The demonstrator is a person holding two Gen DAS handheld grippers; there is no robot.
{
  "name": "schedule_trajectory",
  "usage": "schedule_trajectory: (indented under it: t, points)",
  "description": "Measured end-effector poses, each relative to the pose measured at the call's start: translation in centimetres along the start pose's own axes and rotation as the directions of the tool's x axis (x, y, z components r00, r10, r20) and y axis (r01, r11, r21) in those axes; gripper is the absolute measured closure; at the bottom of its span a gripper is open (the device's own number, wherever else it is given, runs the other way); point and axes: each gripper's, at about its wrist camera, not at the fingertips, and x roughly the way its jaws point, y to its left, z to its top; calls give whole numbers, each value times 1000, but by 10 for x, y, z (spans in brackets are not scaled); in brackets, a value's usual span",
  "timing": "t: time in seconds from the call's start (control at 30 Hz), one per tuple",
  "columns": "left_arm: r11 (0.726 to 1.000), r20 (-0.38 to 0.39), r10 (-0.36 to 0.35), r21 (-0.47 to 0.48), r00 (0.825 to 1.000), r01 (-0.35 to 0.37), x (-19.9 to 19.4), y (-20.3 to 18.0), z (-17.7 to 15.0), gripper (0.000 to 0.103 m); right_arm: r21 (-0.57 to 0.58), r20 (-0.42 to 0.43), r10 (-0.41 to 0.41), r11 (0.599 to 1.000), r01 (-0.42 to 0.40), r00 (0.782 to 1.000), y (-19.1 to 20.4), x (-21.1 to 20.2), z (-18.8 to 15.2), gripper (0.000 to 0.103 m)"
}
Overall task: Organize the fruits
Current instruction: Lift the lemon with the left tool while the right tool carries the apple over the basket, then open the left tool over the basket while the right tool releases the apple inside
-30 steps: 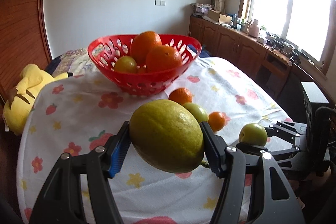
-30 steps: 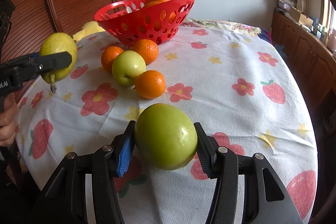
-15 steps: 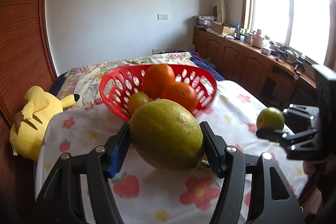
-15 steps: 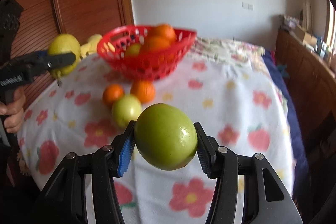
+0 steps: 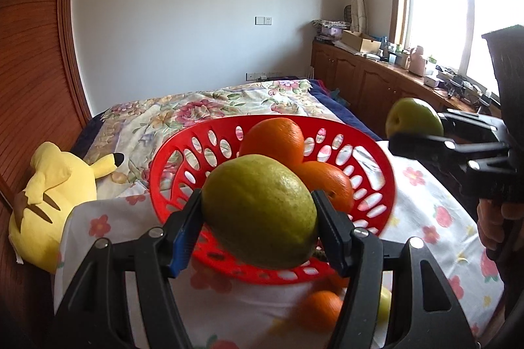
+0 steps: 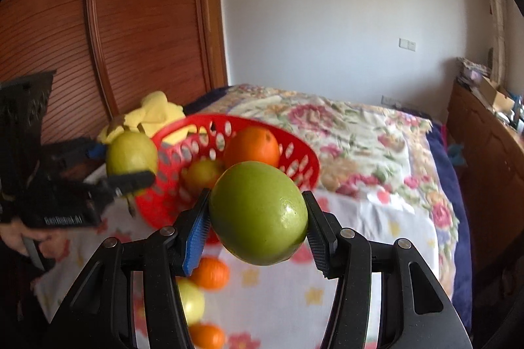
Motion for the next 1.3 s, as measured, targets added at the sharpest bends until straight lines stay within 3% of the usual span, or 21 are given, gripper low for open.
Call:
schedule_trajectory:
  t: [0.4,1.3]
  points:
    - [999,-5,-5,-45,1000,5,24,15,1,39,45,-46,54,998,-52,997,-20,72,20,48]
    - [998,-30,43,-45,999,-45,36,15,-1,39,36,-42,3,999,-1,999,-21,89,11,46]
